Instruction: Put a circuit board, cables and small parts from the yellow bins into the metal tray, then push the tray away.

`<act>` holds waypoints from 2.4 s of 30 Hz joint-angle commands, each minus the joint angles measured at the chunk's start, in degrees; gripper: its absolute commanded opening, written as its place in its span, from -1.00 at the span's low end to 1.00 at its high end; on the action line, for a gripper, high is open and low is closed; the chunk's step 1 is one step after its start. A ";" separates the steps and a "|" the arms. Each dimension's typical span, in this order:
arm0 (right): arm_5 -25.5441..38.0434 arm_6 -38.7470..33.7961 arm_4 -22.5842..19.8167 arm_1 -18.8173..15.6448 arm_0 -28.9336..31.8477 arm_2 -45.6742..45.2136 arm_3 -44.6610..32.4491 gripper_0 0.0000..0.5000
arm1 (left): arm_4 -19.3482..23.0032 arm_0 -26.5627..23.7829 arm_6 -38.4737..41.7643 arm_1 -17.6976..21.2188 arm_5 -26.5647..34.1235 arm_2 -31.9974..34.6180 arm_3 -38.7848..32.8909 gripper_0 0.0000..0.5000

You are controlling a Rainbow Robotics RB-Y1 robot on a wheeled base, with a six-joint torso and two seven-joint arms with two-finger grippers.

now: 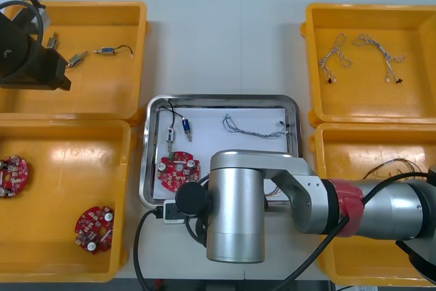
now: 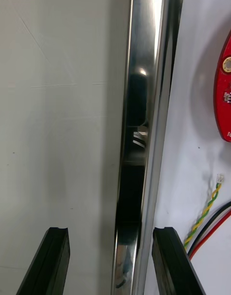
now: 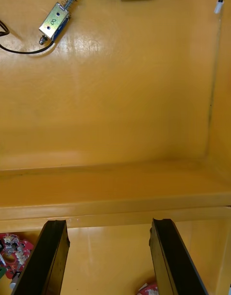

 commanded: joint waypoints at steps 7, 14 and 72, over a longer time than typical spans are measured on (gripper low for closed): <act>-0.89 -2.32 1.48 2.18 -1.31 1.35 0.19 0.63 | -0.58 0.73 -7.12 2.60 0.38 1.74 -1.67 1.00; -1.15 -2.41 2.36 2.09 -1.31 1.35 0.71 -0.93 | -0.58 0.73 -7.12 2.60 0.38 1.74 -1.67 1.00; -21.10 -4.60 0.95 -4.77 -14.67 0.29 13.72 -1.00 | -0.58 0.73 -7.12 2.60 0.38 1.74 -1.67 1.00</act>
